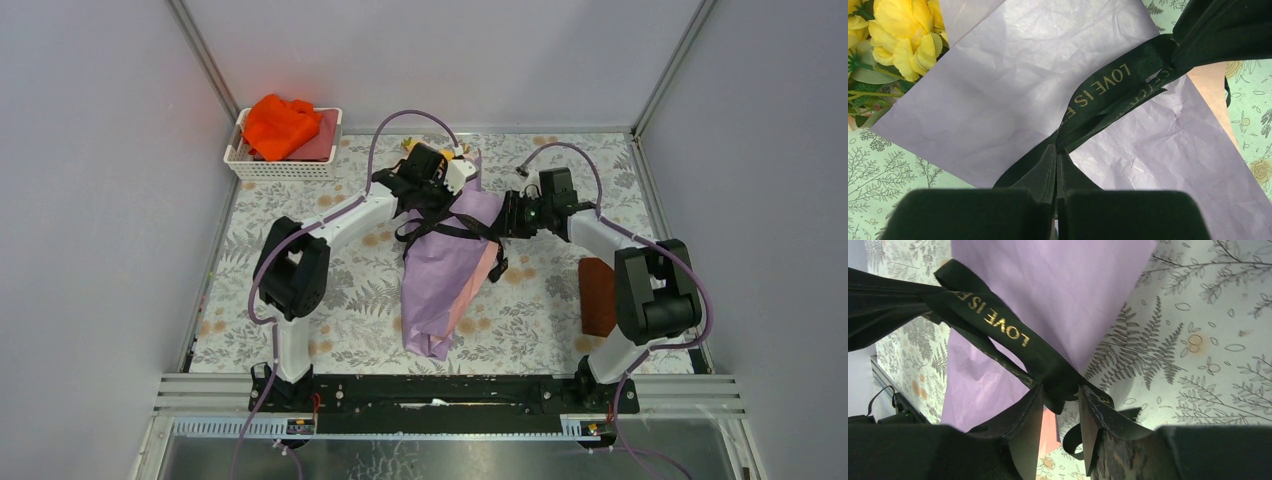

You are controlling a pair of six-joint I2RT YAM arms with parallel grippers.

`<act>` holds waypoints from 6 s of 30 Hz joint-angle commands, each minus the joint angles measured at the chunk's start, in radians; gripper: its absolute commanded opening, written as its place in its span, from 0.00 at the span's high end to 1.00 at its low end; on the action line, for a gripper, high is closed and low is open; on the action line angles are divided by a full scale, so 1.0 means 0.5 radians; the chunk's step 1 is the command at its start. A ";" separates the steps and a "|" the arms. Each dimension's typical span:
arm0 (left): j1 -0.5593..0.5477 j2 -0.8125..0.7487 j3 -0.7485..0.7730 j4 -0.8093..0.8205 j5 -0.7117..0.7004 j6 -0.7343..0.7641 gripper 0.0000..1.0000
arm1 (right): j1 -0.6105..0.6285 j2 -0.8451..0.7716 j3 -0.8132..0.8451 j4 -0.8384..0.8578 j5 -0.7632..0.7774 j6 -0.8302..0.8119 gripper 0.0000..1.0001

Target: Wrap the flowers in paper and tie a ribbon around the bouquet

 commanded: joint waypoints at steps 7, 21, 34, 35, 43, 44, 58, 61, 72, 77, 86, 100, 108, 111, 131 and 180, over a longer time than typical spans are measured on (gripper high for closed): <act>-0.005 -0.055 -0.032 0.027 0.014 -0.018 1.00 | -0.059 -0.038 -0.085 -0.157 0.227 0.045 0.56; -0.006 -0.064 -0.044 0.033 0.016 -0.010 1.00 | -0.067 0.132 -0.277 0.129 0.057 0.267 0.81; -0.039 -0.059 -0.069 0.033 0.017 0.022 1.00 | -0.185 -0.307 0.080 -0.024 0.365 0.094 1.00; -0.042 -0.063 -0.070 0.033 0.021 0.023 1.00 | -0.149 -0.331 0.127 -0.031 0.354 0.063 1.00; -0.045 -0.095 -0.068 0.033 0.035 0.033 1.00 | 0.057 -0.052 0.440 0.333 -0.062 0.396 1.00; -0.045 -0.101 -0.072 0.033 0.036 0.036 1.00 | 0.087 0.023 0.484 0.364 -0.074 0.432 1.00; -0.040 -0.234 -0.087 0.070 0.108 0.061 1.00 | 0.241 0.648 0.684 0.037 -0.558 0.245 1.00; -0.038 -0.209 -0.066 0.070 0.099 0.043 1.00 | 0.241 0.651 0.660 -0.225 -0.725 0.023 1.00; -0.039 -0.188 -0.055 0.067 0.119 0.030 1.00 | 0.210 0.622 0.821 -0.855 -0.486 -0.350 0.60; -0.039 -0.160 -0.054 0.068 0.109 0.022 1.00 | 0.193 0.567 0.974 -0.890 -0.146 -0.289 0.56; -0.040 -0.107 -0.003 0.080 0.105 0.006 1.00 | 0.163 0.548 1.178 -1.019 0.224 -0.300 0.30; -0.041 -0.091 0.065 0.067 0.111 0.001 1.00 | 0.113 0.693 1.231 -0.956 -0.230 -0.182 0.70; -0.043 -0.060 0.114 0.042 0.122 -0.006 1.00 | 0.197 0.955 1.350 -1.082 -0.553 -0.281 0.77; -0.043 -0.069 0.114 0.042 0.120 -0.006 1.00 | 0.237 1.037 1.417 -1.237 -0.662 -0.386 0.85; -0.043 -0.025 0.079 0.044 0.130 -0.003 1.00 | 0.113 0.826 1.532 -1.060 -0.252 -0.142 0.37; -0.131 -0.482 -0.082 -0.258 -0.041 -0.113 1.00 | 0.574 -0.419 -1.105 2.325 0.794 -0.660 0.57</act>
